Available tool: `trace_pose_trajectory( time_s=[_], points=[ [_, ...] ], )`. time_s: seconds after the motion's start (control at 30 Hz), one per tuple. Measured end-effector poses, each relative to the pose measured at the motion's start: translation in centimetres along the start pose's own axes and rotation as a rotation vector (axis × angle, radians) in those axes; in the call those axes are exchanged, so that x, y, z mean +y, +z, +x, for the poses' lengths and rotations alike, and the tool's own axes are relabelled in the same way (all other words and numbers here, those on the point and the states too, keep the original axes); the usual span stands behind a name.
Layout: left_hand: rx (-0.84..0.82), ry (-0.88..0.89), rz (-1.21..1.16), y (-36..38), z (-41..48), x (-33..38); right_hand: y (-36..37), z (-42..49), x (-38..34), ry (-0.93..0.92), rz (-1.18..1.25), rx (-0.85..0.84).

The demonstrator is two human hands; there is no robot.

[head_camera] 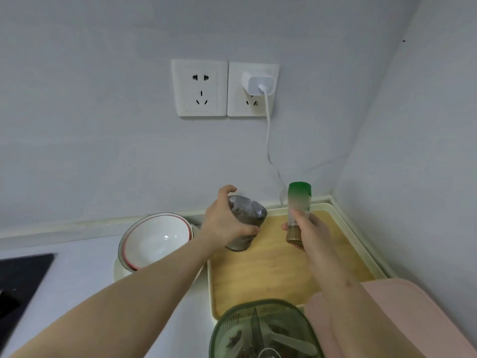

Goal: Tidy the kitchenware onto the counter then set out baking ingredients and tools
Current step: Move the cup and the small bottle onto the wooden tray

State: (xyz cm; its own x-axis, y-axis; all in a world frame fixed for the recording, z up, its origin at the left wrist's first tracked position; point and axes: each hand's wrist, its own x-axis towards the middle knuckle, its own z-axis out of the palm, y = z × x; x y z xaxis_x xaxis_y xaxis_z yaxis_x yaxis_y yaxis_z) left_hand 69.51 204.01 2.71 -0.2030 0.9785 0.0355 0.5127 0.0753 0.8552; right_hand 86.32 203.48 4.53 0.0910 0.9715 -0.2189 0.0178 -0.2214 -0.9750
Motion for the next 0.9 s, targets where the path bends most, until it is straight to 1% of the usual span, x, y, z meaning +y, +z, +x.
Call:
trace_pose_trajectory(
  time_s=[0.2,0.33,0.4,0.53,0.6,0.7,0.73,0.8,0.87,0.9],
  points=[
    [-0.071,0.03,0.17,-0.2,0.7,-1.8,0.2,1.4,2.1,0.001,-0.051,0.01],
    [-0.103,0.013,0.176,-0.3,1.0,-2.3,0.2,1.8,3.4,0.022,-0.064,0.017],
    [-0.109,-0.001,0.19,-0.2,1.1,-2.3,0.1,1.6,3.6,0.026,-0.059,-0.016],
    [-0.102,-0.04,0.379,-0.7,1.3,-2.1,-0.2,1.6,4.1,0.058,-0.055,-0.077],
    [-0.089,-0.07,0.478,-1.0,1.4,-1.9,-0.2,1.8,4.2,0.044,-0.066,-0.08],
    [-0.072,-0.046,0.659,-0.8,1.6,-1.4,0.0,2.0,4.3,0.012,-0.078,-0.069],
    [-0.066,-0.018,0.688,-0.7,1.7,-1.3,0.0,2.1,4.4,-0.001,-0.085,-0.069],
    [-0.074,0.023,0.672,-0.3,1.9,-1.1,-0.1,2.2,4.6,-0.012,-0.104,-0.08],
    [-0.092,0.012,0.663,0.1,1.9,-1.2,-0.1,2.3,4.7,-0.004,-0.103,-0.088],
    [-0.096,0.0,0.704,0.3,1.9,-1.3,-0.2,2.4,4.8,-0.002,-0.106,-0.091]
  ],
)
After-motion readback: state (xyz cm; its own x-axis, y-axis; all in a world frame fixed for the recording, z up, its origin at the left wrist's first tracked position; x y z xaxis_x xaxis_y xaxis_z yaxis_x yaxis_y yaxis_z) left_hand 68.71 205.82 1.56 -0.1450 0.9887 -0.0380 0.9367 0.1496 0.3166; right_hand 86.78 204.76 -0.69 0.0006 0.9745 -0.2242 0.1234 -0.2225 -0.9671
